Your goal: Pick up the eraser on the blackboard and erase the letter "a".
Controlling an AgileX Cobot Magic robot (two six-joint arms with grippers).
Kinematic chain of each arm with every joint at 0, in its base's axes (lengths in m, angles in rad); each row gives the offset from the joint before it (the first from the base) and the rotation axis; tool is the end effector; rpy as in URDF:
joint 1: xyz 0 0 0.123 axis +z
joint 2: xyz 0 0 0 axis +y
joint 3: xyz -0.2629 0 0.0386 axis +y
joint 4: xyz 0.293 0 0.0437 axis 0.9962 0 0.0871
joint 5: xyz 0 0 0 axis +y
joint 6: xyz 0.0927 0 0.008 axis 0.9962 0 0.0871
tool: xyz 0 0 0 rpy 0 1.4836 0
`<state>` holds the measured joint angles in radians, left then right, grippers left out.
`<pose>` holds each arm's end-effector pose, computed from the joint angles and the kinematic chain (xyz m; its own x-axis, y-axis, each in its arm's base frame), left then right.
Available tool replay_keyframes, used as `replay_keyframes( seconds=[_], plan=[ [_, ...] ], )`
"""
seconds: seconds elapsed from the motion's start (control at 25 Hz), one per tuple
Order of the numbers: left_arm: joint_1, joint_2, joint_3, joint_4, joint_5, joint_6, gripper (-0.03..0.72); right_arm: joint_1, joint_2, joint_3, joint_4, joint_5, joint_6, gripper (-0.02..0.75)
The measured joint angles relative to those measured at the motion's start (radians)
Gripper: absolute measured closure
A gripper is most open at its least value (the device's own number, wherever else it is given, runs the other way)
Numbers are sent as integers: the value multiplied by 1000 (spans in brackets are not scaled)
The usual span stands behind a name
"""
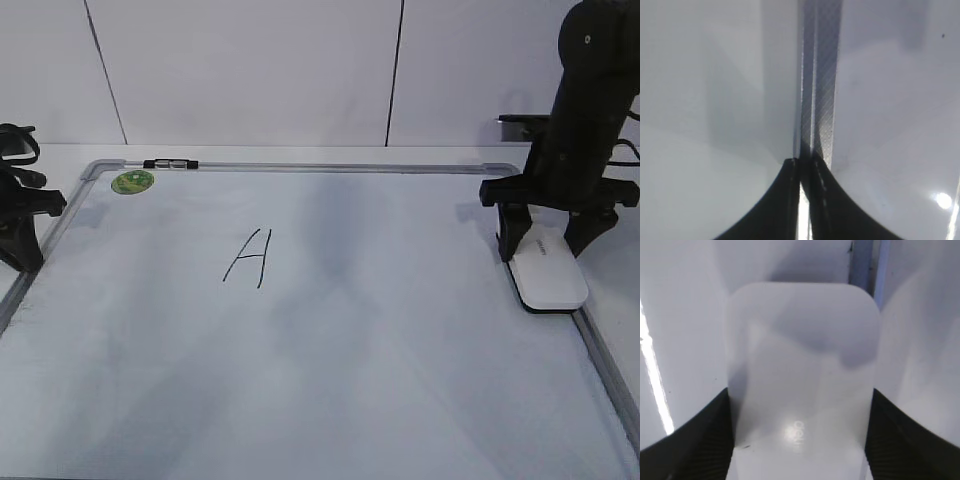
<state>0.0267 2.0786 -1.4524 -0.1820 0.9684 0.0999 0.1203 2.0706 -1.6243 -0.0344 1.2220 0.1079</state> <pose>0.4312 -0.0024 0.1059 -0.9970 -0.0306 -0.0705 -0.0198 0.9886 -0.1490 0.4392 0.0501 0.1552 -0.9997 -0.0242 0.0070 -0.0244 0.9992 -0.0331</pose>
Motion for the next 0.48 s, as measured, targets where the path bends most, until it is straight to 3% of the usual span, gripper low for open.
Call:
replay_keyframes(
  seconds=[0.48],
  plan=[
    [0,0,0,-2,-2,2,672,0,0,0,-4,-1,-2,209]
  ],
)
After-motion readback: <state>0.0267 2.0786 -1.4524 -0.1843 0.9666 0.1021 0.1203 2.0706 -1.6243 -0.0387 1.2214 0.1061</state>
